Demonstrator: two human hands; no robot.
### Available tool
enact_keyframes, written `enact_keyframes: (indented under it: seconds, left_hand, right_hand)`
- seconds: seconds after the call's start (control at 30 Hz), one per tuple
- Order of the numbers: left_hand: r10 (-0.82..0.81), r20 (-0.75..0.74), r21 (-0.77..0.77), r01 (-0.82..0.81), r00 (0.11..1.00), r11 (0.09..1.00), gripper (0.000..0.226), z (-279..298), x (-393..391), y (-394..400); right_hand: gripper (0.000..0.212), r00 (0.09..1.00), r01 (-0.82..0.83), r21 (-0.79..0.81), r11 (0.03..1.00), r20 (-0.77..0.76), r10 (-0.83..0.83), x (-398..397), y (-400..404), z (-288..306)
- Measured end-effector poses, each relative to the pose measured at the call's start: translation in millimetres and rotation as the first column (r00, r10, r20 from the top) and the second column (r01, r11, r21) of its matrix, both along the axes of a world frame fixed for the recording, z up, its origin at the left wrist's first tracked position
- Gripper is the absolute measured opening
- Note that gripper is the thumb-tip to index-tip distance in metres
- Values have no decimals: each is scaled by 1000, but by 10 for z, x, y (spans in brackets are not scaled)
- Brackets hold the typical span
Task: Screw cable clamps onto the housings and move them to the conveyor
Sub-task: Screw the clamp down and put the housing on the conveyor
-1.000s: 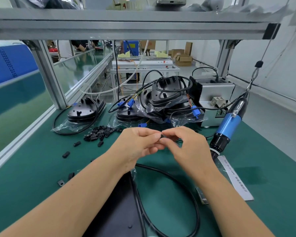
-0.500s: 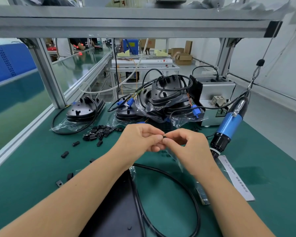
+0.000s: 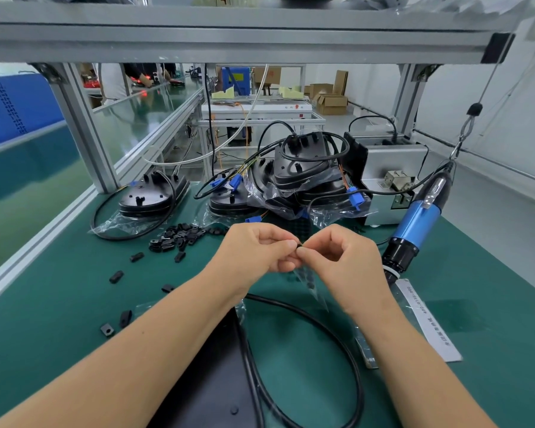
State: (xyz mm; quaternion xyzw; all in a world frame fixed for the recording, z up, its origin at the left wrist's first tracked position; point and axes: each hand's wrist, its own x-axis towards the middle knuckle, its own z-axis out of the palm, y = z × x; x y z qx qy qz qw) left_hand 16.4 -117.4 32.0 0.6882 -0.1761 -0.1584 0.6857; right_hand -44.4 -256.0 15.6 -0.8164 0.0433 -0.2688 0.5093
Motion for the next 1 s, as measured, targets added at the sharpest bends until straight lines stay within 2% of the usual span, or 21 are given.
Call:
enact_keyframes:
  seconds: [0.2,0.3,0.37,0.43,0.47,0.5,0.57,0.63,0.7,0.77,0.83,0.93,1.0]
  left_hand:
    - [28,-27,6,-28,999,1000,10,13,-12,30]
    - [19,-44,-1,-19,999,1000,8,5,-21,37]
    - [9,-57,-14,-10,998,1000,7,6,-31,50]
    - [7,-81,-43,-11,997,999,7,12,-22,92]
    - [2,-83,-45,-6,997,999,7,18,-17,129]
    - [-3,-61,-16,2,998,1000,9,24,-10,183]
    - [-18,72,145,7,997,989,14,29,12,331]
    - [-21,227,295,-48,974,954,19,27,29,539]
    - [12,351,365,-148,936,919,20,31,39,813]
    - [7,428,434,-212,904,876,18,3,5,1117]
    - [-20,426,483,-209,905,850,18,-74,-67,1379]
    - [1,385,485,-203,923,851,18,-210,-185,1642]
    - [47,351,448,-212,935,869,19,-288,-212,1741]
  right_hand:
    - [14,1000,-28,-49,998,-13,27,-11,-14,15]
    - [12,1000,11,-216,976,-14,-14,-30,8,4]
    - [10,999,45,-394,918,39,-32,-47,44,25]
    - [10,994,58,-473,879,104,-9,-67,69,56]
    - [11,993,43,-431,902,118,10,-89,83,69]
    - [14,993,1,-321,947,111,37,-122,105,83]
    - [17,988,-151,-3,989,18,151,-194,185,120]
    - [14,946,-271,207,940,-124,300,-260,311,142]
    - [14,873,-368,243,897,-241,424,-292,465,172]
    - [13,796,-478,157,864,-340,502,-299,663,236]
    - [15,746,-575,-17,818,-420,516,-273,872,294]
    - [16,751,-621,-278,733,-478,455,-229,1156,331]
    - [15,724,-653,-319,687,-529,442,-244,1277,314]
